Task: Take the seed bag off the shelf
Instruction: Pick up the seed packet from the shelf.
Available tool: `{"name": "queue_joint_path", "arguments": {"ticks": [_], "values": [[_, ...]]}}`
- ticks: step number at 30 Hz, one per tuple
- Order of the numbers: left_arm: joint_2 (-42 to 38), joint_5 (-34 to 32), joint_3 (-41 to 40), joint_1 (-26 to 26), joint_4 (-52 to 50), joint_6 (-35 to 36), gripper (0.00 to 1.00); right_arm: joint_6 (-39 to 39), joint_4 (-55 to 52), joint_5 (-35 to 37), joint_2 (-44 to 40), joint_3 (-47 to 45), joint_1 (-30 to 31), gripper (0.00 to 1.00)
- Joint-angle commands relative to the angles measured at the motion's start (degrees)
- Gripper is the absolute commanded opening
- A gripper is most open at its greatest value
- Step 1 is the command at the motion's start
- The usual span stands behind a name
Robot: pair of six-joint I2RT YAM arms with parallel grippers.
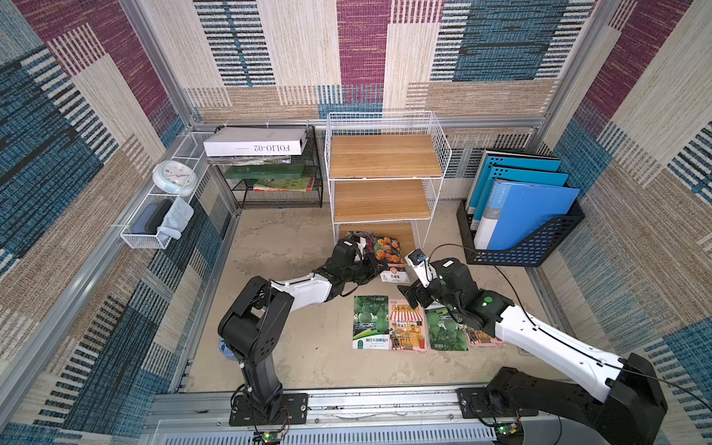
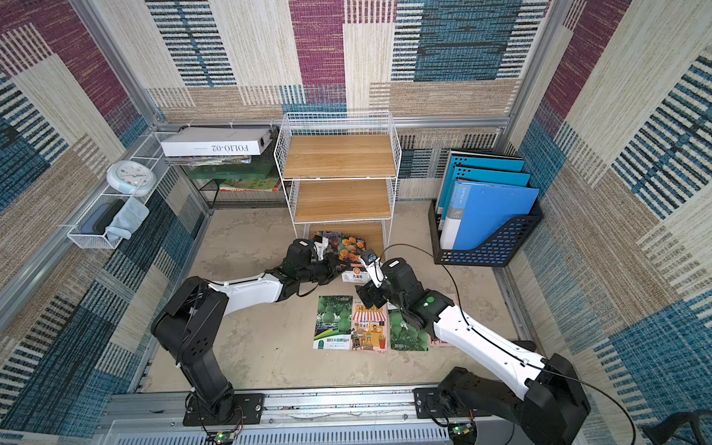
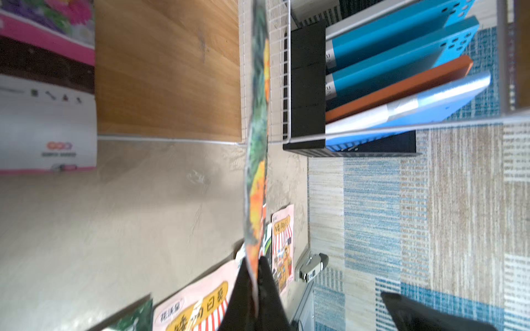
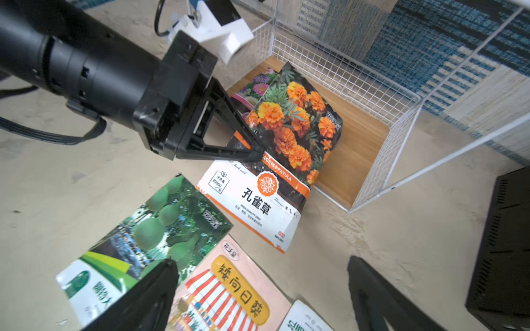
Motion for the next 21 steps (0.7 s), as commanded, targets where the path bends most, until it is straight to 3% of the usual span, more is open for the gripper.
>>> {"name": "queue_joint_path", "arguments": {"ticks": [1, 6, 11, 16, 21], "values": [[-5.1, 2.8, -4.4, -0.5, 1.1, 5.4, 0.00, 5.7, -4.7, -6.4, -1.7, 2.1, 0.1, 0.95], [-17.4, 4.9, -13.9, -1.4, 0.6, 11.4, 0.00, 13.7, -6.0, -12.0, -3.3, 4.3, 0.1, 0.93], [-35.0, 4.5, -21.4, -1.8, -6.1, 18.4, 0.00, 23.7, 1.1, -14.8, -8.2, -0.3, 0.1, 0.92], [-50.9, 2.5, -24.9, -1.7, -11.2, 22.0, 0.00, 25.8, 6.9, -18.0, -10.0, -1.7, 0.0, 0.92], [-53.9, 5.4, -23.5, -1.5, -11.6, 22.0, 0.00, 26.3, 15.8, -27.8, -9.9, -2.5, -0.2, 0.89]]}}
